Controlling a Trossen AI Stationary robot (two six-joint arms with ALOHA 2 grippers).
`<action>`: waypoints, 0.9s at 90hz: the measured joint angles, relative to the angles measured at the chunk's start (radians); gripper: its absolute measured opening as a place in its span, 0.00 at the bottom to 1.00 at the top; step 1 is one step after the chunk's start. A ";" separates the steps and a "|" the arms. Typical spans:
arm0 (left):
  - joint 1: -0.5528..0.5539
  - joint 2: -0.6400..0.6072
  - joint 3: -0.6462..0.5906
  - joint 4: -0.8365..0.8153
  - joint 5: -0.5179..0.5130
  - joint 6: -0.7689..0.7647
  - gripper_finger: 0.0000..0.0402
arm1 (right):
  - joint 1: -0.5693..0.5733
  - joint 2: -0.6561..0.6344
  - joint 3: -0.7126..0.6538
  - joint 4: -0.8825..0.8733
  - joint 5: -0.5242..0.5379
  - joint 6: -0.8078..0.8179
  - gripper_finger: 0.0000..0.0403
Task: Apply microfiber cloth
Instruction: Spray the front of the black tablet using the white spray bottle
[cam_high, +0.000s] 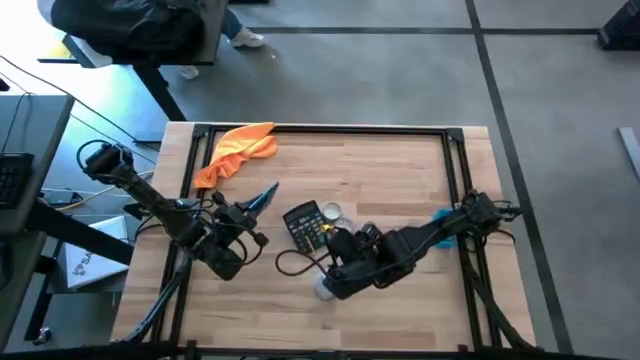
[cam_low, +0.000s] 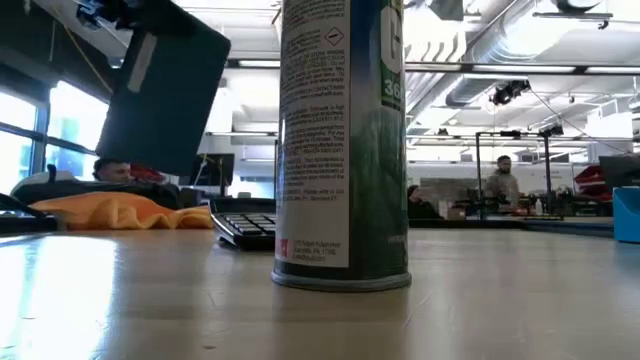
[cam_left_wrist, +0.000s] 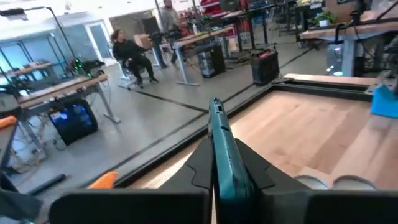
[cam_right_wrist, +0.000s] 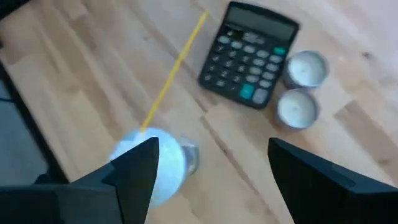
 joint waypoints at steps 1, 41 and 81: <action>-0.001 0.000 0.000 0.001 0.001 0.000 0.02 | 0.000 0.000 0.000 0.003 0.000 0.000 0.67; -0.025 0.000 0.000 0.021 -0.023 0.003 0.02 | 0.013 -0.002 -0.019 0.093 -0.056 -0.016 0.67; -0.025 0.000 0.000 0.021 -0.027 0.020 0.02 | 0.000 -0.001 -0.113 0.255 -0.106 -0.122 0.62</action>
